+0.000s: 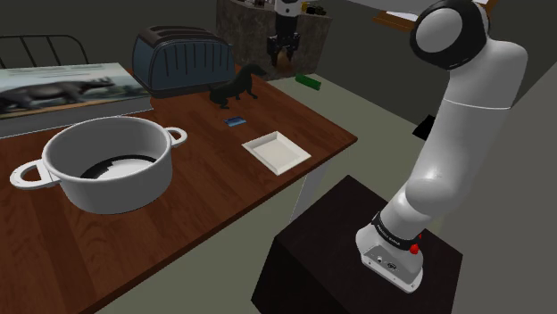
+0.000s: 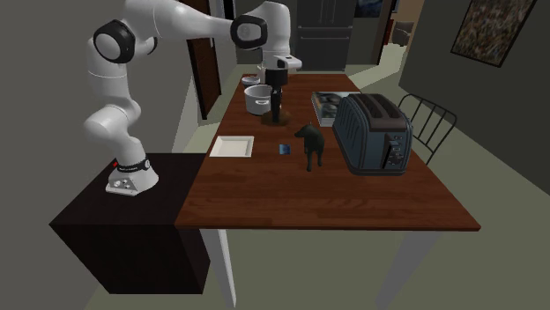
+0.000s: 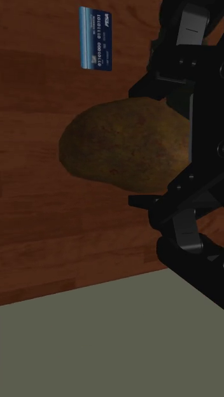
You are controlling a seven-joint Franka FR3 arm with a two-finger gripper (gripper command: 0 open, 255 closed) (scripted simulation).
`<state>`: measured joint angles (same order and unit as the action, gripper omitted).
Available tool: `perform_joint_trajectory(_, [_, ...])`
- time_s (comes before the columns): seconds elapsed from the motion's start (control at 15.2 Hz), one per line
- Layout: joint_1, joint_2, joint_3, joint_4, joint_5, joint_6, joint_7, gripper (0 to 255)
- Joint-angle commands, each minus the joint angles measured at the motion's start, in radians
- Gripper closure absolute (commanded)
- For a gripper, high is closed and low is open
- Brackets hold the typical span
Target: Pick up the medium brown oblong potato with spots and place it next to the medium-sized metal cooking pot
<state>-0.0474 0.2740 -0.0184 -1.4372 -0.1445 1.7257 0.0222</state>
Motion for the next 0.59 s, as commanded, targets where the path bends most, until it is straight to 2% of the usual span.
perform_joint_trajectory(0.0, [0.024,-0.053,0.013,-0.075,-0.005,0.016,0.041,255])
perform_joint_trajectory(0.53, [0.116,-0.200,0.082,-0.265,-0.011,0.034,0.207,255])
